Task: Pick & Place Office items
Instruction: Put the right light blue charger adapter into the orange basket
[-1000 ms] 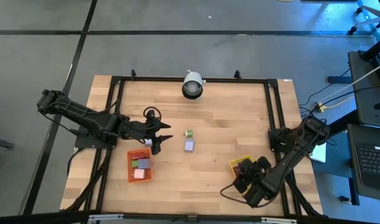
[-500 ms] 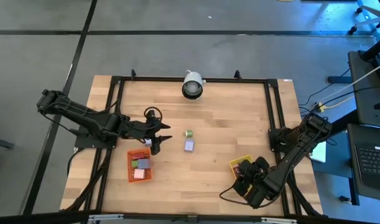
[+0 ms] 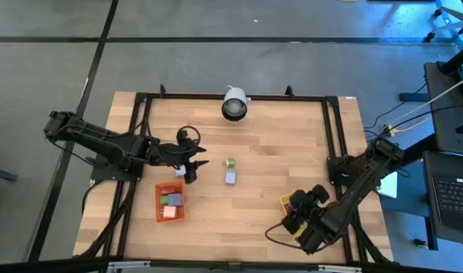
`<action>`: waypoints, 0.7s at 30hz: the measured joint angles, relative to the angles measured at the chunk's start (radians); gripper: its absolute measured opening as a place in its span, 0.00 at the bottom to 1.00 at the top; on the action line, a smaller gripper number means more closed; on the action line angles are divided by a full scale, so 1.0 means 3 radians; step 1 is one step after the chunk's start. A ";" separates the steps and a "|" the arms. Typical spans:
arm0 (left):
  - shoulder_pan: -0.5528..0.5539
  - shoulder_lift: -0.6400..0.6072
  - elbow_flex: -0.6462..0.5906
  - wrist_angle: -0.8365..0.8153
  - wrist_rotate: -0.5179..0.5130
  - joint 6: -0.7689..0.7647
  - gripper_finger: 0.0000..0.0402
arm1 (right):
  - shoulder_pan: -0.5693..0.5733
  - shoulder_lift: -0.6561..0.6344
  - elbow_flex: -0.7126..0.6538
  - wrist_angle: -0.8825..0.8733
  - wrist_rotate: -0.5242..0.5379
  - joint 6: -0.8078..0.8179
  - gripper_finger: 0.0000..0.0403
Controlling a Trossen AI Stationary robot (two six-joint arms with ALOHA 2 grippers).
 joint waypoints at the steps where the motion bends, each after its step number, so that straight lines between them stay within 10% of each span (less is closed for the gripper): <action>1: 0.0014 0.0000 0.0000 0.0013 0.0000 0.0014 0.49 | -0.0031 -0.0001 0.0055 -0.0062 0.0072 -0.0001 0.60; 15: 0.0279 0.0306 0.0036 0.0320 0.0814 -0.0978 0.52 | -0.0705 -0.0124 0.0918 -0.0912 0.1719 -0.0649 0.60; 21: 0.0230 0.0837 0.0473 -0.0036 0.0963 -0.1376 0.58 | -0.0978 -0.0355 0.0916 -0.0924 0.1830 -0.1122 0.60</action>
